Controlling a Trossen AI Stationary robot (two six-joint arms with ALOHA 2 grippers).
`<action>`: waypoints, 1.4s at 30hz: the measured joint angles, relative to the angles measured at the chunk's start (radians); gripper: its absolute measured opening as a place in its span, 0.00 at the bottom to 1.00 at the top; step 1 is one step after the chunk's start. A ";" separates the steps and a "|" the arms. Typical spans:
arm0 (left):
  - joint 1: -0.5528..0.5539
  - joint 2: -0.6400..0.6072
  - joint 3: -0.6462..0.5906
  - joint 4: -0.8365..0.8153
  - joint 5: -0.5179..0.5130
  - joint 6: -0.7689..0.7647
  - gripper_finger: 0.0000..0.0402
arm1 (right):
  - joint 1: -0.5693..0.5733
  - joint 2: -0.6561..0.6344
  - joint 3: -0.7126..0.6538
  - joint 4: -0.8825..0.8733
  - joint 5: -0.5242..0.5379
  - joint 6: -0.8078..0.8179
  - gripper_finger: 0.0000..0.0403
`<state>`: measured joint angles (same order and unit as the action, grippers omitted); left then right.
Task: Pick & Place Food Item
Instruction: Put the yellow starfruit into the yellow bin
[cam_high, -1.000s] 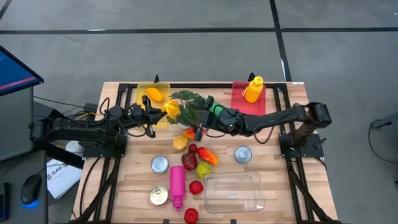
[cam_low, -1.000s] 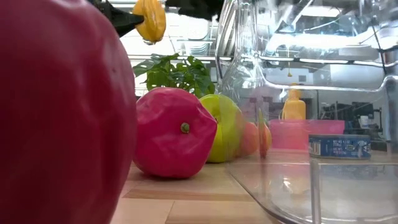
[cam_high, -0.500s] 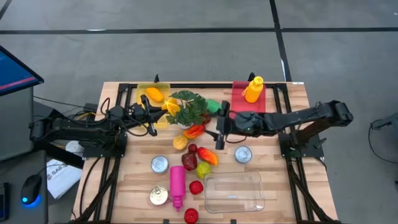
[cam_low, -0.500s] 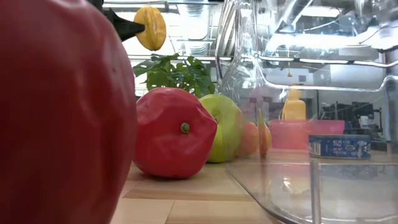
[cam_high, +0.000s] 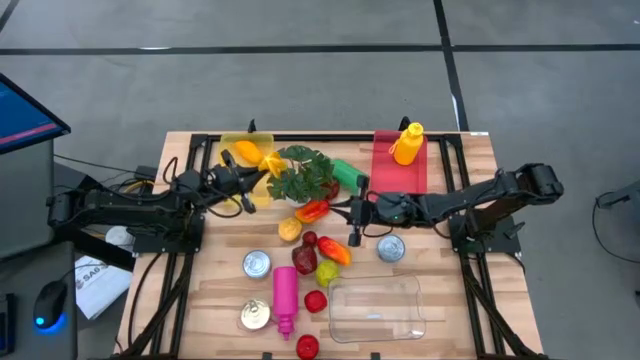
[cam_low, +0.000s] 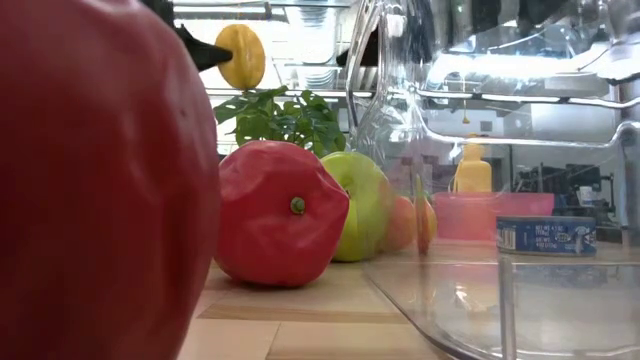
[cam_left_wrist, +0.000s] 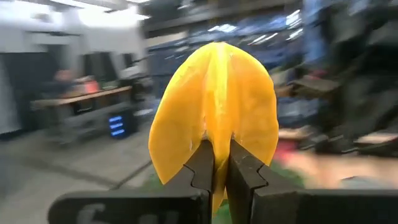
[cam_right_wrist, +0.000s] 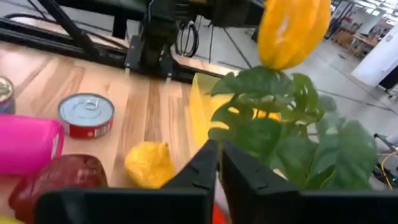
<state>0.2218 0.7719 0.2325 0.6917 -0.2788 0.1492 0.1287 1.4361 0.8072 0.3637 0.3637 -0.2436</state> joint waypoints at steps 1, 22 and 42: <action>0.000 0.000 0.000 -0.017 -0.054 0.010 0.02 | 0.000 -0.001 -0.005 0.020 0.000 0.001 0.01; 0.060 0.001 -0.001 -0.246 -0.677 0.109 0.05 | 0.000 -0.002 -0.024 0.043 0.003 0.061 0.01; 0.344 0.001 -0.001 -0.473 -0.274 -0.063 0.03 | -0.001 -0.002 -0.023 0.053 0.003 0.061 0.00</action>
<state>0.5661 0.7731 0.2317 0.2186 -0.5532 0.0862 0.1280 1.4345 0.7837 0.4164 0.3668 -0.1825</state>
